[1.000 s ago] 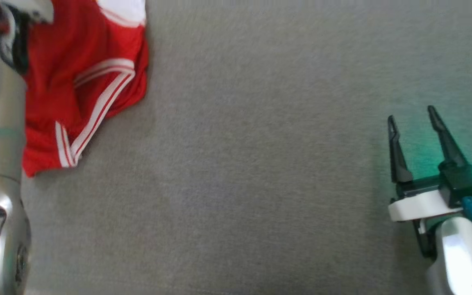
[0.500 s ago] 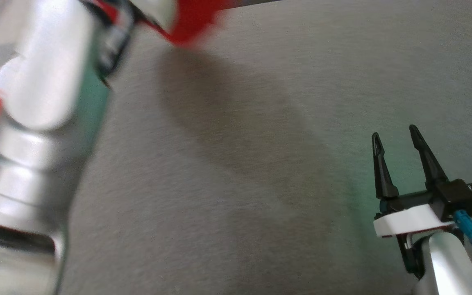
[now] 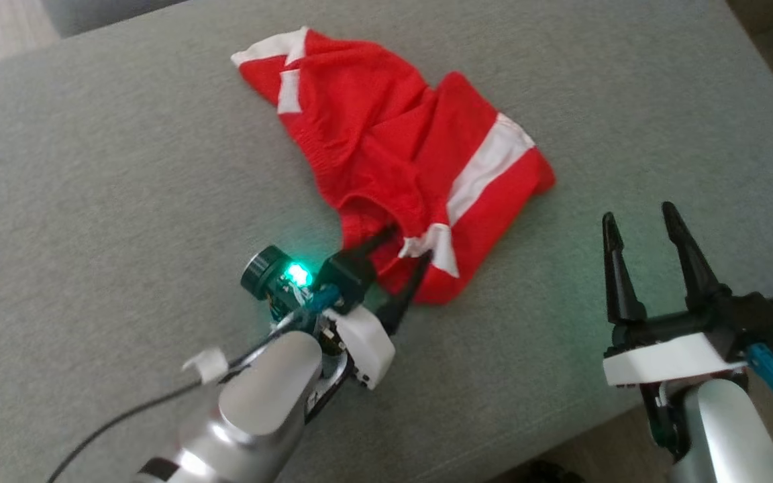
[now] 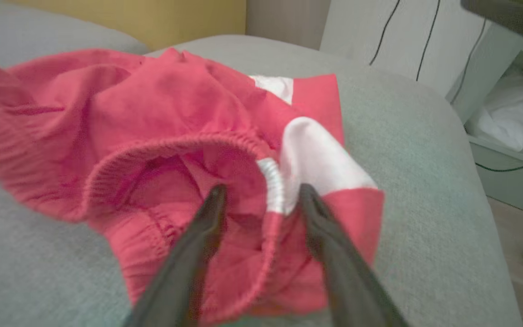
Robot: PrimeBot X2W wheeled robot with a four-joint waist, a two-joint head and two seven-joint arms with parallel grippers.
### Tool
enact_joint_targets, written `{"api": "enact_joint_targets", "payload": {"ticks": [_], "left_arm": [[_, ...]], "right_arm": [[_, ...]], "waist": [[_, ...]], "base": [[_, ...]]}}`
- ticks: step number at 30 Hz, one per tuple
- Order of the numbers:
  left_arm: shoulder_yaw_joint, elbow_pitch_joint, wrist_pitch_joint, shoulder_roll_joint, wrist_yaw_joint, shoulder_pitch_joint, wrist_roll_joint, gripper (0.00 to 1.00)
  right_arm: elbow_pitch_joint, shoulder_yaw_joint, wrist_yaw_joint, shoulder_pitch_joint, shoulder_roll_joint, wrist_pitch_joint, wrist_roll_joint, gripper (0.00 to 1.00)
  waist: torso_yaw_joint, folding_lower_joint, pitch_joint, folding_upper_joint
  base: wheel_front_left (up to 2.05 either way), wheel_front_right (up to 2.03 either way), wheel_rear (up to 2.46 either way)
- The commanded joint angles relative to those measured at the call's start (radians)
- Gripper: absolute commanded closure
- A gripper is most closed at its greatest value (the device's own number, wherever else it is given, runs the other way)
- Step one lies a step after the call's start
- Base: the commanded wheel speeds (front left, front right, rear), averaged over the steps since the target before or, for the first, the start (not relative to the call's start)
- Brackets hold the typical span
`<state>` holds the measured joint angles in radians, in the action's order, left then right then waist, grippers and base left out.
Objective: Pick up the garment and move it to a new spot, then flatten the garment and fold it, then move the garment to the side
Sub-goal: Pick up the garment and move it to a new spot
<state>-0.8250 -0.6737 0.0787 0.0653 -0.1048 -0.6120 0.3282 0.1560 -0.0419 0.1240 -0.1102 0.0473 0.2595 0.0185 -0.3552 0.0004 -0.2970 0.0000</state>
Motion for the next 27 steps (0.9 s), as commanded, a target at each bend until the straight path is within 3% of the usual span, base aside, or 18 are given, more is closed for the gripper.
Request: {"api": "enact_joint_targets", "payload": {"ticks": [1,4,8,15,22,27], "left_arm": [[0.021,0.029,0.051,-0.004,0.016,-0.037,-0.004,0.00],[0.027,0.023,0.142,-0.011,0.061,0.004,0.017,0.00],[0.090,0.078,0.181,-0.014,0.133,0.088,0.056,0.00],[0.332,0.375,0.183,0.012,0.222,0.334,0.022,0.00],[0.527,0.572,0.183,0.001,0.210,0.594,-0.041,0.00],[0.598,0.642,0.183,-0.011,0.192,0.703,-0.066,0.00]], "right_arm": [[-0.033,-0.016,0.007,-0.007,0.003,0.002,0.003,0.00],[-0.024,-0.005,0.007,0.007,0.003,0.002,-0.001,0.00],[-0.017,0.020,0.007,0.030,0.003,0.002,-0.006,0.00],[-0.014,0.057,0.007,0.071,0.003,0.002,-0.017,0.00],[-0.041,0.056,0.007,0.170,0.003,0.002,0.022,0.00],[-0.067,0.041,0.007,0.243,0.003,0.002,0.059,0.00]], "waist": [[0.037,-0.0004,0.008,0.0000],[0.098,-0.0004,0.039,0.0000],[0.197,-0.0004,0.095,0.0000],[0.348,-0.0004,0.174,0.0000],[0.411,-0.0004,0.273,0.0000],[0.422,-0.0004,0.306,0.0000]], "base": [[0.00,0.00,0.00],[0.00,0.00,0.00],[0.00,0.00,0.00],[0.00,0.00,0.00],[0.00,0.00,0.00],[0.00,0.00,0.00]]}}
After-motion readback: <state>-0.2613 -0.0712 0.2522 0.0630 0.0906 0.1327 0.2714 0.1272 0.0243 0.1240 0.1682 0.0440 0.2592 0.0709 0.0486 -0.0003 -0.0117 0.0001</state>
